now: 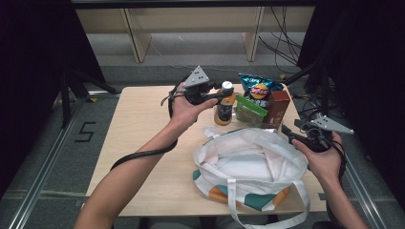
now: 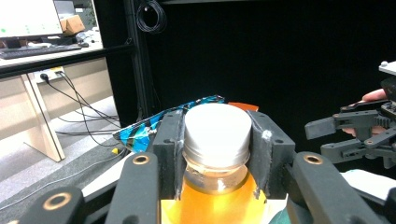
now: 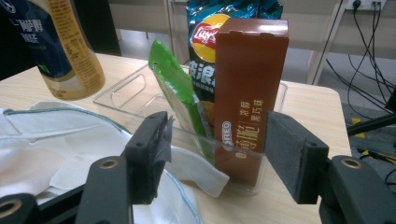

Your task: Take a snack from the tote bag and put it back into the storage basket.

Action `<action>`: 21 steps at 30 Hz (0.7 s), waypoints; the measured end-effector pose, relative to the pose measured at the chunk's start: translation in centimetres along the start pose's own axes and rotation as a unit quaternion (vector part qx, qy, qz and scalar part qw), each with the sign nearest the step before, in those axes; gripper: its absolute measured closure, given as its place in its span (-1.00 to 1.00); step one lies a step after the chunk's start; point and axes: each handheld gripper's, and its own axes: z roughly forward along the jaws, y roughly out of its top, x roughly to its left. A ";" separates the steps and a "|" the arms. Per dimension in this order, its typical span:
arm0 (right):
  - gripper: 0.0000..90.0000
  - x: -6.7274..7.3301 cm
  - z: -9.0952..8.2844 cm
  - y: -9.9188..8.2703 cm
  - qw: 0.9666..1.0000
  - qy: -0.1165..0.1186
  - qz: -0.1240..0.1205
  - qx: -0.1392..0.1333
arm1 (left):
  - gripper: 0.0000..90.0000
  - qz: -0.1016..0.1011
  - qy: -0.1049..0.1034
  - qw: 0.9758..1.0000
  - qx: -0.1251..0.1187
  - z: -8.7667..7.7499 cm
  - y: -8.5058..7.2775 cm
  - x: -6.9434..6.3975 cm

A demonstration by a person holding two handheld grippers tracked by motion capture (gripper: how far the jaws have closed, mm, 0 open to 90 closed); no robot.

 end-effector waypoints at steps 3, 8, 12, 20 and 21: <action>-0.08 0.0 -0.1 0.0 1.000 -0.001 0.001 0.002 | 0.31 0.000 0.000 1.000 0.000 0.2 -0.1 0.1; -0.08 0.0 -0.1 0.0 1.000 -0.003 0.001 0.001 | 0.31 -0.001 0.004 1.000 0.002 0.5 -0.2 0.3; -0.08 0.1 0.0 0.0 1.000 0.000 0.008 0.001 | 0.31 -0.002 0.006 1.000 0.002 0.6 -0.2 0.5; -0.08 0.2 0.1 -0.1 1.000 0.002 0.015 -0.001 | 0.31 -0.003 0.012 1.000 0.004 0.9 -0.2 0.9; -0.08 0.2 0.1 -0.1 1.000 0.002 0.015 -0.001 | 0.31 -0.004 0.012 1.000 0.005 1.0 -0.2 1.0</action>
